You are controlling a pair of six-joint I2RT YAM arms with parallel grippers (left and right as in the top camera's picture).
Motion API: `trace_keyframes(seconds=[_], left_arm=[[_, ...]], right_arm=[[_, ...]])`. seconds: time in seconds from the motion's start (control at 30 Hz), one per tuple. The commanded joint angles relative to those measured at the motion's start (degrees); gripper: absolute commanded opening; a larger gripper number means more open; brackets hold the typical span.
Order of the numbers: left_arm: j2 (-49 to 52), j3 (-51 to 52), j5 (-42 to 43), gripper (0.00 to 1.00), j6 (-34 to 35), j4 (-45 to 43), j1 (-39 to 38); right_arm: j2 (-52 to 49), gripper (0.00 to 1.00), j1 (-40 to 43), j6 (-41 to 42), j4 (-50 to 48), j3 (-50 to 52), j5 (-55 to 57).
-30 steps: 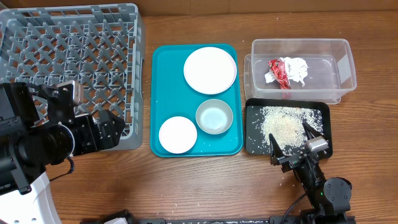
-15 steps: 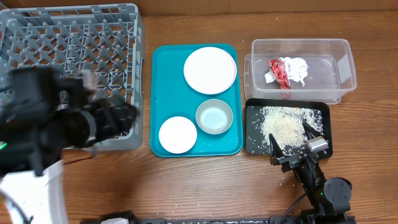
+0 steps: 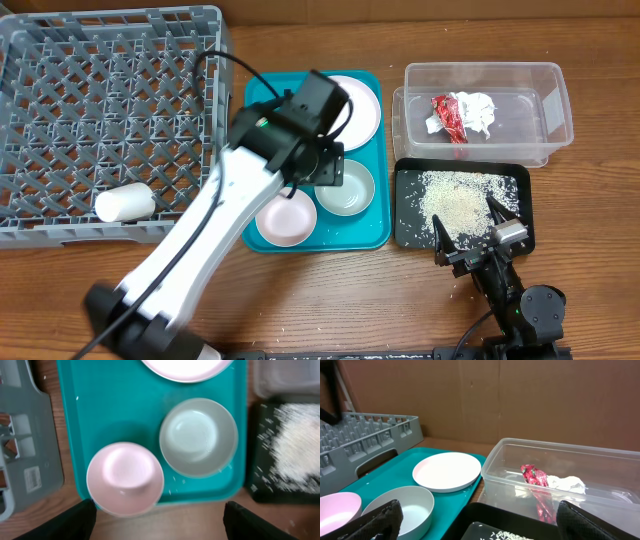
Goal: Sort waste into correct bins and load items into the dishwasher
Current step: 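Reach the left gripper to the grey bowl on the teal tray and grasp it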
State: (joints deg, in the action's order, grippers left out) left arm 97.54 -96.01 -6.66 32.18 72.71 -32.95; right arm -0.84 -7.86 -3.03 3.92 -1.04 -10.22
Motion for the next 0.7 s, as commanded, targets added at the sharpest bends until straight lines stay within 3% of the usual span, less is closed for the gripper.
trace_keyframes(seconds=[0.0,0.1,0.2,0.23,0.3,0.4,0.5,0.67], left_arm=[[5.53,0.46,-1.99,0.79,2.75,-2.56,1.49],[9.75,0.46,0.31,0.67,2.80,-5.27,2.69],[13.07,0.46,0.11,0.65,6.91,-5.49,4.81],[13.99,0.46,1.44,0.59,7.34,-5.81,5.84],[15.47,0.48,6.56,0.52,4.22,-8.09,7.69],[18.08,0.48,17.22,0.55,-8.72,-12.59,8.46],[20.98,0.55,15.08,0.55,-11.30,-12.02,7.30],[25.97,0.55,12.44,0.39,-10.67,-11.47,5.90]], right_arm=[[0.68,1.00,0.33,-0.02,-0.39,0.59,-0.13],[0.68,1.00,0.33,-0.02,-0.39,0.59,-0.13],[0.68,1.00,0.33,-0.02,-0.39,0.59,-0.13],[0.68,1.00,0.33,-0.02,-0.39,0.59,-0.13],[0.68,1.00,0.33,-0.02,-0.39,0.59,-0.13],[0.68,1.00,0.33,-0.02,-0.39,0.59,-0.13],[0.68,1.00,0.33,-0.02,-0.39,0.59,-0.13],[0.68,1.00,0.33,-0.02,-0.39,0.59,-0.13]])
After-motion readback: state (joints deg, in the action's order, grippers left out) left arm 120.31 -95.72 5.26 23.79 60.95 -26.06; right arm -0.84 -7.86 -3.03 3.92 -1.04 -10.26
